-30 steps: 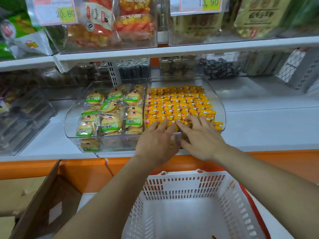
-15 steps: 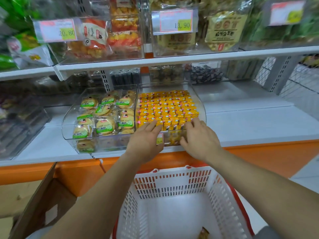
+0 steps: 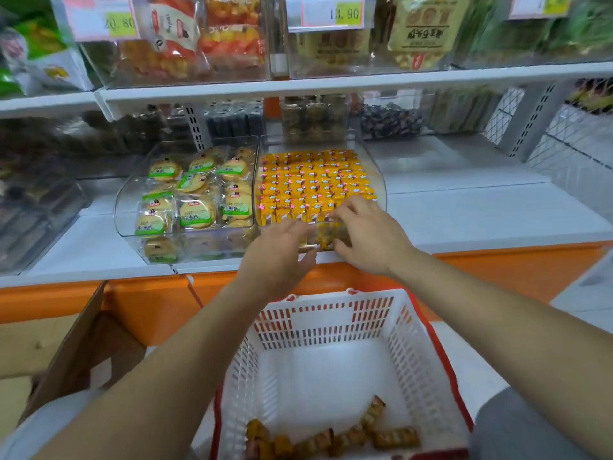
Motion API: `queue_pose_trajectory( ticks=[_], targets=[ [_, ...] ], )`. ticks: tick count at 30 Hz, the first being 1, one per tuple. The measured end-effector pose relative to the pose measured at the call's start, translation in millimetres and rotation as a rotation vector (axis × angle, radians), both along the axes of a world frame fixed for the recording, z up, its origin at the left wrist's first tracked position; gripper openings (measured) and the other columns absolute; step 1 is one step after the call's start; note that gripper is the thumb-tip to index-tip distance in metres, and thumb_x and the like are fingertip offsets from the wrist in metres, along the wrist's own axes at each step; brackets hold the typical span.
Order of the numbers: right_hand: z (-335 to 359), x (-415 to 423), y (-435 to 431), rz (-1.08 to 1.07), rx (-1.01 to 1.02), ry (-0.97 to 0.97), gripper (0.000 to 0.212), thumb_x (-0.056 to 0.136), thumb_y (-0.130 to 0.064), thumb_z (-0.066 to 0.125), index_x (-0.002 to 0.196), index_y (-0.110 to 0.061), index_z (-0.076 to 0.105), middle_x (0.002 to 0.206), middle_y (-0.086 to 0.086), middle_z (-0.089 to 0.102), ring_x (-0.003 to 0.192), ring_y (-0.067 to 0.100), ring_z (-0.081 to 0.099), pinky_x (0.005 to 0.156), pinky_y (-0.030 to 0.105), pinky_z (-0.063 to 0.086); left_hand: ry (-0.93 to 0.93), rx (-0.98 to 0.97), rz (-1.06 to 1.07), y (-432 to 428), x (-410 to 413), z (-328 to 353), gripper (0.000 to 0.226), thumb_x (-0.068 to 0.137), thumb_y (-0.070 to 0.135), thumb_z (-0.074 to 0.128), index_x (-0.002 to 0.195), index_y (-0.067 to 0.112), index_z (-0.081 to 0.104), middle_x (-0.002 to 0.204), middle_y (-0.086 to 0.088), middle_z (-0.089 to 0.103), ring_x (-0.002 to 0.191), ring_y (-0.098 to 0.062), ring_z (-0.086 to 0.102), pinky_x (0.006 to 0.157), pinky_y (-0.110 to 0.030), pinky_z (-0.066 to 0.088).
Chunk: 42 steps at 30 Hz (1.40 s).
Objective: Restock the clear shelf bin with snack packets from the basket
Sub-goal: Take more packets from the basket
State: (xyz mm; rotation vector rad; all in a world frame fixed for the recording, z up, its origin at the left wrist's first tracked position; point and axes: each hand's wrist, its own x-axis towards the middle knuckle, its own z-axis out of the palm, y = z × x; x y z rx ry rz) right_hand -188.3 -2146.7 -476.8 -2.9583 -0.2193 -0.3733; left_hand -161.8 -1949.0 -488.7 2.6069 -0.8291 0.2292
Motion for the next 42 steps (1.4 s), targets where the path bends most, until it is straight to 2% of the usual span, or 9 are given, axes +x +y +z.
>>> queue_pose_trajectory(
  ticks=[4, 10, 16, 20, 24, 28, 33, 39, 42],
  targets=[
    [-31.7, -25.8, -5.4, 0.103, 0.044, 0.274, 0.027, 0.084, -0.043, 0.06, 0.109, -0.033, 0.06, 0.103, -0.011, 0.065, 0.095, 0.015, 0.059, 0.074, 0.032, 0.048, 0.29, 0.149, -0.023, 17.0, -20.9, -39.0, 0.031, 0.093, 0.039, 0.067, 0.122, 0.029, 0.064, 0.113, 0.008, 0.07, 0.094, -0.013, 0.062, 0.076, -0.031, 0.05],
    [-174.4, -61.8, -12.9, 0.033, 0.188, 0.845, 0.028, 0.095, -0.028, 0.064, 0.12, -0.014, 0.062, 0.113, 0.005, 0.066, 0.1, 0.023, 0.062, 0.089, 0.037, 0.05, 0.731, 0.287, 0.089, 26.7, -54.6, -162.6, 0.034, 0.097, 0.036, 0.066, 0.126, 0.019, 0.063, 0.124, -0.002, 0.068, 0.11, -0.022, 0.063, 0.102, -0.041, 0.052],
    [-286.2, -97.1, -26.7, -0.022, 0.198, 1.073, 0.041, 0.094, -0.036, 0.064, 0.132, -0.021, 0.058, 0.131, 0.002, 0.056, 0.114, 0.019, 0.056, 0.097, 0.035, 0.047, 1.027, 0.409, 0.082, 28.1, -91.0, -273.4, 0.04, 0.095, 0.043, 0.067, 0.13, 0.024, 0.057, 0.128, -0.003, 0.063, 0.109, -0.022, 0.061, 0.1, -0.04, 0.052],
    [-322.3, -101.4, -33.5, 0.014, 0.085, 1.214, 0.05, 0.093, -0.033, 0.062, 0.141, -0.027, 0.051, 0.143, 0.003, 0.05, 0.127, 0.023, 0.051, 0.107, 0.041, 0.043, 1.126, 0.522, -0.036, 21.4, -90.3, -315.5, 0.053, 0.09, 0.037, 0.074, 0.137, 0.027, 0.052, 0.137, 0.0, 0.06, 0.11, -0.019, 0.056, 0.094, -0.031, 0.046],
    [-342.3, -97.8, -34.3, 0.056, -0.075, 1.32, 0.057, 0.088, -0.033, 0.065, 0.142, -0.029, 0.046, 0.134, 0.007, 0.048, 0.111, 0.027, 0.056, 0.092, 0.042, 0.052, 1.231, 0.6, -0.142, 16.6, -88.5, -344.3, 0.064, 0.087, 0.025, 0.076, 0.144, 0.027, 0.047, 0.138, 0.001, 0.059, 0.113, -0.018, 0.055, 0.095, -0.03, 0.043],
    [-353.8, -102.4, -32.5, 0.065, -0.169, 1.344, 0.05, 0.082, -0.038, 0.071, 0.128, -0.026, 0.056, 0.114, 0.003, 0.053, 0.078, 0.016, 0.049, 0.062, 0.029, 0.045, 1.248, 0.611, -0.217, 15.4, -87.1, -357.7, 0.06, 0.088, 0.023, 0.078, 0.141, 0.027, 0.05, 0.126, 0.001, 0.062, 0.106, -0.017, 0.055, 0.09, -0.029, 0.043],
    [-352.5, -100.3, -38.3, 0.039, -0.19, 1.39, 0.038, 0.082, -0.044, 0.074, 0.098, -0.01, 0.068, 0.084, 0.002, 0.064, 0.07, 0.017, 0.06, 0.064, 0.031, 0.05, 1.312, 0.474, -0.18, 16.8, -74.9, -359.0, 0.06, 0.092, 0.027, 0.075, 0.146, 0.028, 0.049, 0.11, 0.007, 0.057, 0.106, -0.018, 0.058, 0.09, -0.033, 0.051],
    [-346.9, -101.6, -38.7, -0.004, -0.111, 1.494, 0.04, 0.091, -0.035, 0.068, 0.119, -0.007, 0.061, 0.105, 0.007, 0.065, 0.073, 0.017, 0.056, 0.058, 0.029, 0.044, 1.347, 0.273, -0.154, -1.6, -74.6, -352.5, 0.024, 0.095, 0.026, 0.071, 0.117, 0.018, 0.065, 0.117, -0.003, 0.067, 0.11, -0.025, 0.062, 0.095, -0.038, 0.048],
    [-347.7, -103.0, -37.2, -0.04, -0.03, 1.5, 0.05, 0.088, -0.04, 0.071, 0.125, -0.009, 0.056, 0.1, 0.004, 0.064, 0.072, 0.016, 0.058, 0.058, 0.029, 0.044, 1.378, 0.259, -0.187, -14.7, -86.6, -352.3, 0.038, 0.099, 0.03, 0.066, 0.133, 0.015, 0.059, 0.132, -0.005, 0.062, 0.117, -0.021, 0.058, 0.103, -0.037, 0.045]
  ],
)
